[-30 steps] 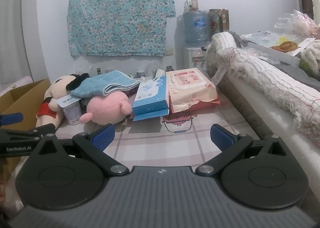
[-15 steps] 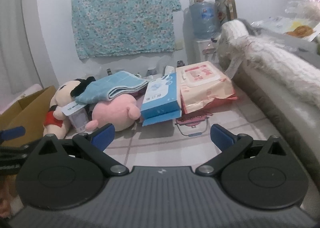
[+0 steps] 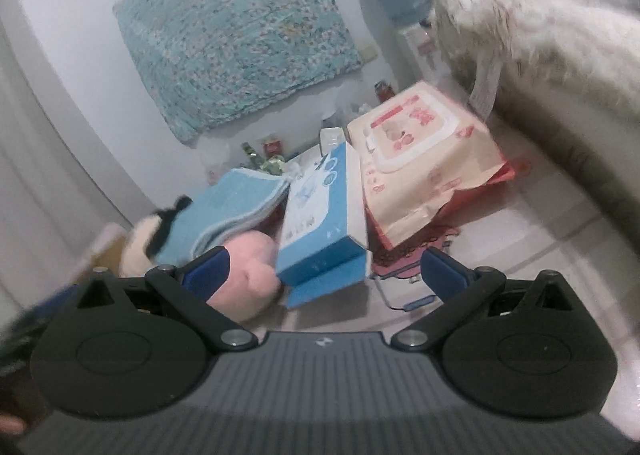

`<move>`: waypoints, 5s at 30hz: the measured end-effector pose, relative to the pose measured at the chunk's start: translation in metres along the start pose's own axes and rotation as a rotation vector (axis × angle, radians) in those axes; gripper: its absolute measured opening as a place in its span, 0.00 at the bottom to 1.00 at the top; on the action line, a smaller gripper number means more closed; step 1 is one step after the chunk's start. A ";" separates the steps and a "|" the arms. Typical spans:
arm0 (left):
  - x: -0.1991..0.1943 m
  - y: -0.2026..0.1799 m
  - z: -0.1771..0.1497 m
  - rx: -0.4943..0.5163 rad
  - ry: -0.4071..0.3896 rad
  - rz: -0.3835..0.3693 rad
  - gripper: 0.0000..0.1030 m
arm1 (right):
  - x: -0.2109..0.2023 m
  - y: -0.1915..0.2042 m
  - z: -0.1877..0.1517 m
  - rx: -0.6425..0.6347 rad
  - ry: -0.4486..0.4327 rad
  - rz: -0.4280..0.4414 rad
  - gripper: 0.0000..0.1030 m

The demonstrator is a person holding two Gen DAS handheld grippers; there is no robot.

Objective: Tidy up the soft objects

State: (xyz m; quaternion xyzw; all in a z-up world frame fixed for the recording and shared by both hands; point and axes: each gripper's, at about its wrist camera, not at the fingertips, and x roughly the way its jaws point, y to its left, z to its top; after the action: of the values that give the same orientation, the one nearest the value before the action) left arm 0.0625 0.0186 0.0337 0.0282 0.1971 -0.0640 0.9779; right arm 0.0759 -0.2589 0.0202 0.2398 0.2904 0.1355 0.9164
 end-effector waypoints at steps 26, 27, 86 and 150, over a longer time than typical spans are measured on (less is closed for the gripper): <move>0.100 -0.025 0.017 0.131 0.211 -0.187 0.14 | 0.092 -0.035 -0.007 0.423 0.164 0.200 0.22; 0.098 -0.022 0.019 0.118 0.214 -0.184 0.13 | 0.092 -0.032 -0.006 0.407 0.157 0.190 0.21; -0.054 0.310 0.085 0.089 0.165 0.452 0.13 | 0.113 0.345 0.003 0.190 0.463 0.800 0.19; 0.077 0.400 -0.017 -0.252 0.720 0.338 0.04 | 0.174 0.368 -0.043 0.150 0.624 0.715 0.21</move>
State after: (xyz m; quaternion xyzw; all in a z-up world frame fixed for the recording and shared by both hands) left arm 0.1812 0.4069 0.0001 -0.0390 0.5251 0.1360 0.8392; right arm 0.1481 0.1364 0.0991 0.3381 0.4599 0.4864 0.6615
